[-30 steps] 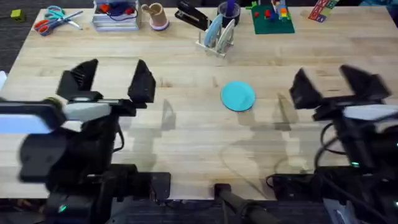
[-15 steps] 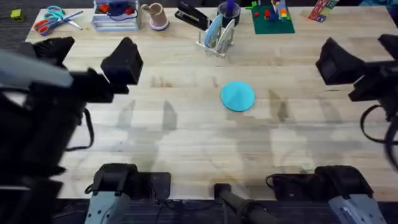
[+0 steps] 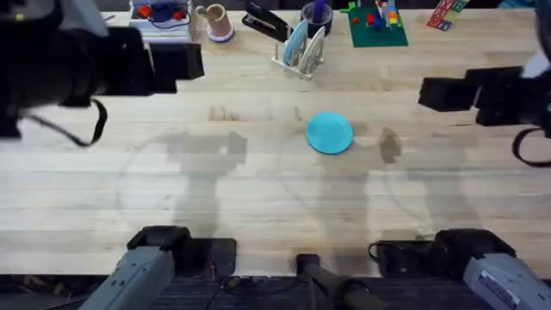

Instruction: Pick up the plates from the table one by one and place each into a slot on the dish rack.

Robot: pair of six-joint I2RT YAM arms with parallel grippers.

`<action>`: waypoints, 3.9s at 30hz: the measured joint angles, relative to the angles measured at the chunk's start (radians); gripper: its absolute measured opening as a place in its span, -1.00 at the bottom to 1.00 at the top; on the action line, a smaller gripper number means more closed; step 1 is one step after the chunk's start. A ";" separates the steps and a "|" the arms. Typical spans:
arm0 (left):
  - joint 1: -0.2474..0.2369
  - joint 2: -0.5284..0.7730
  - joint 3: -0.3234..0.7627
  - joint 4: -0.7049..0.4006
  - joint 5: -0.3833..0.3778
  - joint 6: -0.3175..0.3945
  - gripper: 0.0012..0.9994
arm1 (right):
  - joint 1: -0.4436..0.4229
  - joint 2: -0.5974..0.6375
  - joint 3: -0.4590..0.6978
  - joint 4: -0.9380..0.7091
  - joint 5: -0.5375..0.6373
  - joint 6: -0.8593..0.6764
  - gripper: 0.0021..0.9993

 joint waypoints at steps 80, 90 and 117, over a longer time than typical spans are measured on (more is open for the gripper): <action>-0.319 0.369 -0.375 0.702 0.856 -0.365 -0.92 | 0.000 0.217 0.084 -0.113 0.000 0.000 0.99; -0.344 0.591 -0.376 0.823 0.898 -0.370 -0.92 | 0.000 0.218 0.084 -0.113 0.000 0.000 0.99; -0.377 0.798 -0.377 0.945 0.908 -0.382 -0.92 | 0.000 0.217 0.084 -0.113 0.000 0.000 0.99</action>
